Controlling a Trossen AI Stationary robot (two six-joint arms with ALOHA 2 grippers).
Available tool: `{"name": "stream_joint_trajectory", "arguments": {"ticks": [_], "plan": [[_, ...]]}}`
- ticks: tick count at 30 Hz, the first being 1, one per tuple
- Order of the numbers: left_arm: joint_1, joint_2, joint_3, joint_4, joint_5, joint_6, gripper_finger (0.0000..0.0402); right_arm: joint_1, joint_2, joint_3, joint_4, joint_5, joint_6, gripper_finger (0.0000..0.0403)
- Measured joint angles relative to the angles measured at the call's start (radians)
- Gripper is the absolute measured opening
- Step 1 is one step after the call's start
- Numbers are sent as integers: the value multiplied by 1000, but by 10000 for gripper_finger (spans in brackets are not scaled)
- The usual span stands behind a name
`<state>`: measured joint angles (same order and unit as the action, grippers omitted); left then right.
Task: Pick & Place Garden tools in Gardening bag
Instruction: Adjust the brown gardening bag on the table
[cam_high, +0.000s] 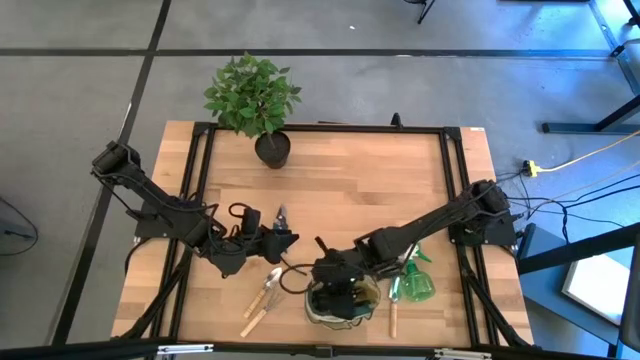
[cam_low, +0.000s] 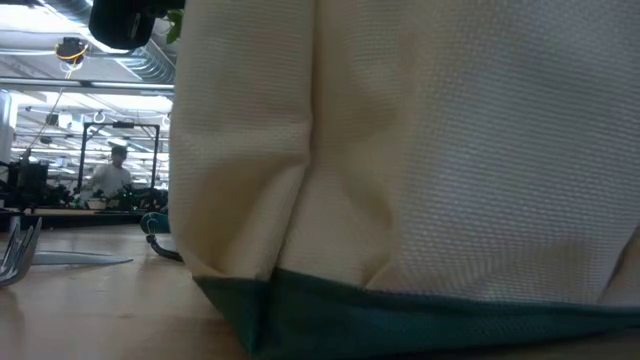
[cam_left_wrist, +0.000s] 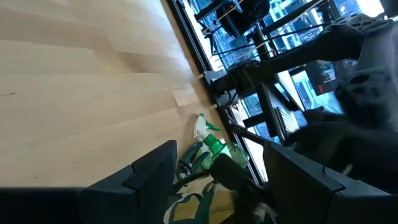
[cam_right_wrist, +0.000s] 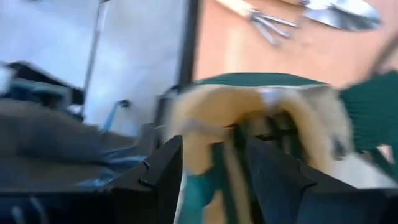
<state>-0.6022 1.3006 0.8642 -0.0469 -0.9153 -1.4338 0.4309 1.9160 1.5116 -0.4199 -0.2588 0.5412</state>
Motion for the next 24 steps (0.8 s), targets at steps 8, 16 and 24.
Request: {"name": "stream_joint_trajectory", "arguments": {"ticks": [8,16,24], "plan": [[0,0,0,2,-11,8,235,0,-96,1,-9,-65,-32,176],[14,0,0,-1,-9,48,235,-36,-170,1,5,-67,57,176],[69,0,0,48,17,105,235,-71,-274,1,27,-68,66,176]]}}
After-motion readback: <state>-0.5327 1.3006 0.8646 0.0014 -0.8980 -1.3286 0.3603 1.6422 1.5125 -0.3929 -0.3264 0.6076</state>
